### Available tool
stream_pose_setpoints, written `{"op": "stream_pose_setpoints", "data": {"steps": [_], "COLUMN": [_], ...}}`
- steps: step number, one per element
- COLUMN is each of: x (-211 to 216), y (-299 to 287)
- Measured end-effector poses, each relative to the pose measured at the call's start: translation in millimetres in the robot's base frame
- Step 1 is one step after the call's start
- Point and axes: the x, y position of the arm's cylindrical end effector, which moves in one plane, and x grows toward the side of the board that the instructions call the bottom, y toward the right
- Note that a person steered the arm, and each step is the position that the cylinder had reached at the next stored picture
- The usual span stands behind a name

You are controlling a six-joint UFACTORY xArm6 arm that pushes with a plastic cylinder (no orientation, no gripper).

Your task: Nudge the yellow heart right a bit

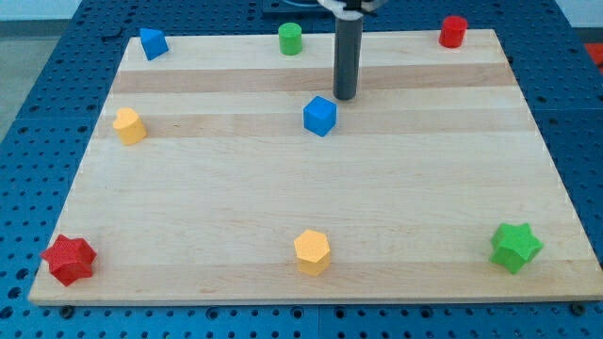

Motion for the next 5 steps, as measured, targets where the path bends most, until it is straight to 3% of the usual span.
{"op": "stream_pose_setpoints", "data": {"steps": [2,5], "x": [-28.1,-32.9], "y": [-85.9,-281.5]}}
